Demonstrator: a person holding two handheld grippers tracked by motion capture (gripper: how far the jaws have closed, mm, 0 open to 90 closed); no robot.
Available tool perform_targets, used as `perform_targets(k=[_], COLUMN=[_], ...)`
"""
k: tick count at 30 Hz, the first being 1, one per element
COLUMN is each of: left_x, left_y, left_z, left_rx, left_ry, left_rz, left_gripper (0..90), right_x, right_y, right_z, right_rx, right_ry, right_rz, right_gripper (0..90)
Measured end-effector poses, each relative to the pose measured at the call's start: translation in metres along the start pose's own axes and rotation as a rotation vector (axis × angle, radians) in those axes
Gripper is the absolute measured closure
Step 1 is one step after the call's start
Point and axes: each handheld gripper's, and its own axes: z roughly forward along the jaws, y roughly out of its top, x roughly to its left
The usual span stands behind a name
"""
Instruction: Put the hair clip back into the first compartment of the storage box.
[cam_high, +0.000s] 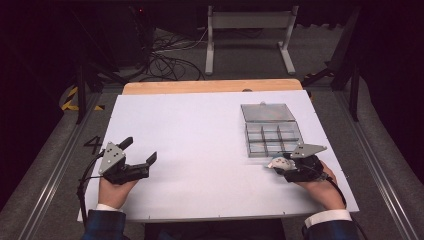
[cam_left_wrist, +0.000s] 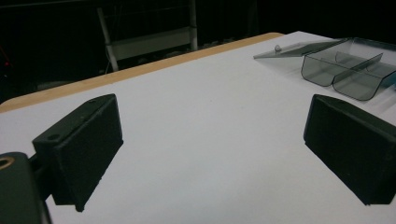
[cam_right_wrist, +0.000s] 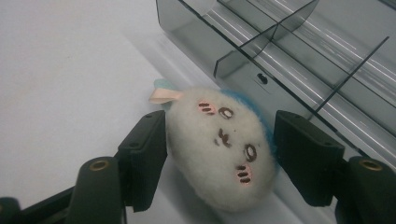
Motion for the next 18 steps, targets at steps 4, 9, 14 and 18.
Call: perform_targets(k=[4, 9, 14, 18], left_x=[-0.0003, -0.0003, 0.0000, 0.0000], left_y=[0.0000, -0.0001, -0.0001, -0.0002], left_z=[0.0004, 0.0004, 0.0001, 0.0003], left_rx=[0.001, 0.002, 0.002, 0.002], left_ry=[-0.003, -0.002, 0.000, 0.003], left_rz=[0.000, 0.002, 0.001, 0.002], left_gripper=[5.0, 5.0, 5.0, 5.0], right_x=[0.0007, 0.0039, 0.0057, 0.0058], right_y=[-0.0001, 0.0030, 0.0056, 0.0069], right_z=[0.0007, -0.0005, -0.0010, -0.0029], right_rx=[0.010, 0.010, -0.009, -0.043], right_ry=[-0.007, -0.015, -0.006, 0.010], right_rz=[-0.018, -0.052, -0.055, -0.043], right_gripper=[40.7, 46.0, 47.2, 47.4])
